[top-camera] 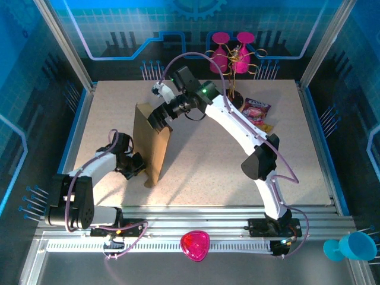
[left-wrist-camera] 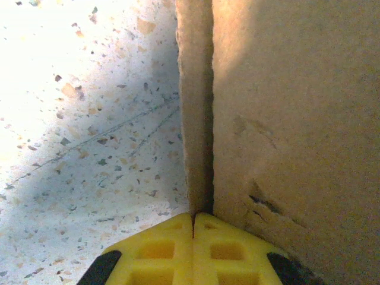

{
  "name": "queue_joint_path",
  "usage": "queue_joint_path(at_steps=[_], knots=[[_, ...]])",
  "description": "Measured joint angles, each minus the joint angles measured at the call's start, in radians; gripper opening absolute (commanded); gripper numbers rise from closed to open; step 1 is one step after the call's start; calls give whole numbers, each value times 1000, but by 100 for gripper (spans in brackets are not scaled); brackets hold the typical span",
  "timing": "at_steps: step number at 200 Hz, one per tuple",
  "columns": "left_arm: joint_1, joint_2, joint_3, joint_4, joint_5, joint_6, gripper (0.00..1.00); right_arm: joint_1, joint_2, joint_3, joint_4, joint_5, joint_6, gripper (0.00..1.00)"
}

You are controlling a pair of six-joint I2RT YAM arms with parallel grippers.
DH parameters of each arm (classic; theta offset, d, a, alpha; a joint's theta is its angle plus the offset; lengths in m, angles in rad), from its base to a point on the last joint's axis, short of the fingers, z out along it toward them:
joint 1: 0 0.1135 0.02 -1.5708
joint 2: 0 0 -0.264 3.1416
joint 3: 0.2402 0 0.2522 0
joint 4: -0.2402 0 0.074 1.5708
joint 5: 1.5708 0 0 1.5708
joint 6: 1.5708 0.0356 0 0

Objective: Fold the paper box

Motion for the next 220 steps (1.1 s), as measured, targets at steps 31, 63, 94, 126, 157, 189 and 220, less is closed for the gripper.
queue_joint_path(at_steps=[31,63,94,126,157,189,220], knots=[[0,0,0,0,0,0,0,18,2,27,-31,16,-5,96],[0,0,2,-2,0,0,0,33,10,49,-58,22,-8,93],[0,3,5,-4,0,0,0,48,29,55,-75,53,4,88],[0,3,6,-8,0,0,0,58,72,89,-98,96,39,74],[0,1,17,-36,-1,0,1,58,97,125,-111,133,61,63],[1,-38,45,-97,-30,15,25,46,97,123,-114,140,98,47],[6,-135,122,-142,-69,15,51,1,75,40,-92,88,145,45]])
